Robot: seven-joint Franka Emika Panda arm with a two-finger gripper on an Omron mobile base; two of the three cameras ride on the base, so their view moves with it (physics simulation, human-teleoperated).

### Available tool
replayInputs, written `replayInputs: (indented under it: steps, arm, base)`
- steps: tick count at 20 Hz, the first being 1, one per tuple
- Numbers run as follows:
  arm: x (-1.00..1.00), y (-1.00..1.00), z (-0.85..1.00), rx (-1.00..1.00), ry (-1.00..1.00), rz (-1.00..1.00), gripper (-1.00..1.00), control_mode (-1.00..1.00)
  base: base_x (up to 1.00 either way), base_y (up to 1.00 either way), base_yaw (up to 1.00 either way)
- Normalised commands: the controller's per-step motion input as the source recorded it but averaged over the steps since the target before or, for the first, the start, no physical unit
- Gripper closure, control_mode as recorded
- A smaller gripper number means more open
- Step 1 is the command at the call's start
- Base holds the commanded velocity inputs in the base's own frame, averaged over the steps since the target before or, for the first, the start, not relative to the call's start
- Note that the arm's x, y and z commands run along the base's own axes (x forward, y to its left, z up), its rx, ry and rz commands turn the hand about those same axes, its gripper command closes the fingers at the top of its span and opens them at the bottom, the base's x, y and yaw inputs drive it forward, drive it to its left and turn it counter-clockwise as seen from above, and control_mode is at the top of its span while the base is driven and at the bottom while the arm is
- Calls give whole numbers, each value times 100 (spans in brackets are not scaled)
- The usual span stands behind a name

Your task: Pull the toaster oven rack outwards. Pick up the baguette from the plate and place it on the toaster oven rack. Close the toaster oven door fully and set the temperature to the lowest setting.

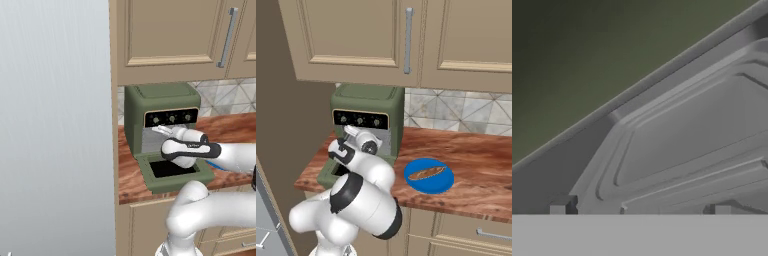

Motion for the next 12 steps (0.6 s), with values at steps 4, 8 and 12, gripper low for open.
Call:
replayInputs:
  steps: [4, 8, 12]
  arm:
    - [16, 0, 0, 0, 0, 0, -100, -100]
    - [7, 0, 0, 0, 0, 0, -100, -100]
    - [0, 0, 0, 0, 0, 0, -100, -100]
  base:
    - [0, 0, 0]
    - [0, 0, 0]
    - [0, 0, 0]
